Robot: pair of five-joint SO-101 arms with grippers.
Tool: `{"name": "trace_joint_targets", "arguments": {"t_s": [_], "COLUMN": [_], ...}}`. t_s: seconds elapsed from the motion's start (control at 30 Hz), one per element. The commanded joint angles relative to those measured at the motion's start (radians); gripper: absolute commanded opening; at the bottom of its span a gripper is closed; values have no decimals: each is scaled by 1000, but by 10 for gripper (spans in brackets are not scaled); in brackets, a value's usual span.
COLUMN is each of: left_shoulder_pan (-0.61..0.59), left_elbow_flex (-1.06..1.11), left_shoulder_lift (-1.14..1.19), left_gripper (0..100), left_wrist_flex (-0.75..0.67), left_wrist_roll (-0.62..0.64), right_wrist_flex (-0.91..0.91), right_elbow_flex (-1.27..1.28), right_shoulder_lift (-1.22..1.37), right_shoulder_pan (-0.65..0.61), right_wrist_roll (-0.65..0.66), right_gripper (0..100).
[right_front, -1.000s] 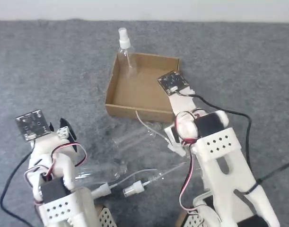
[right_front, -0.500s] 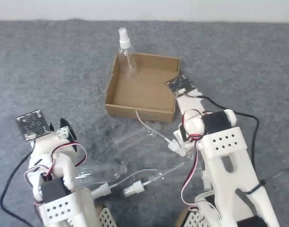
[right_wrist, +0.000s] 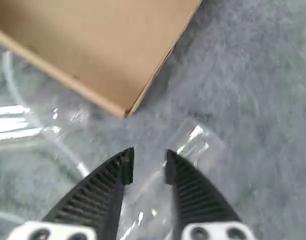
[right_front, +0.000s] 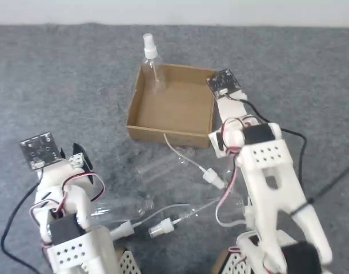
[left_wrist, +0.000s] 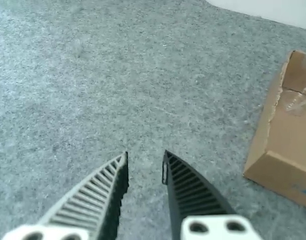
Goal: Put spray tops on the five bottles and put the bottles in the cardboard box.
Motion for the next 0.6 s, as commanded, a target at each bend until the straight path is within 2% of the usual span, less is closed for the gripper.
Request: {"name": "trace_joint_targets", "arguments": {"t_s": [0.0, 0.2, 0.57], "left_shoulder_pan": [-5, -5, -5], "left_elbow_flex": [-7, -7, -7], "left_shoulder_lift": [-2, -2, -2], "left_gripper": [104, 104, 104], "left_wrist_flex": [3, 3, 3], "left_wrist_roll": [-9, -9, -9], "right_wrist_flex": [-116, -242, -371], "right_elbow_flex": [-46, -55, -55], "right_shoulder_lift": [56, 202, 390], "right_shoulder_pan": [31, 77, 229], "right_wrist_roll": [-6, -2, 110], "right_gripper": [16, 13, 13]}}
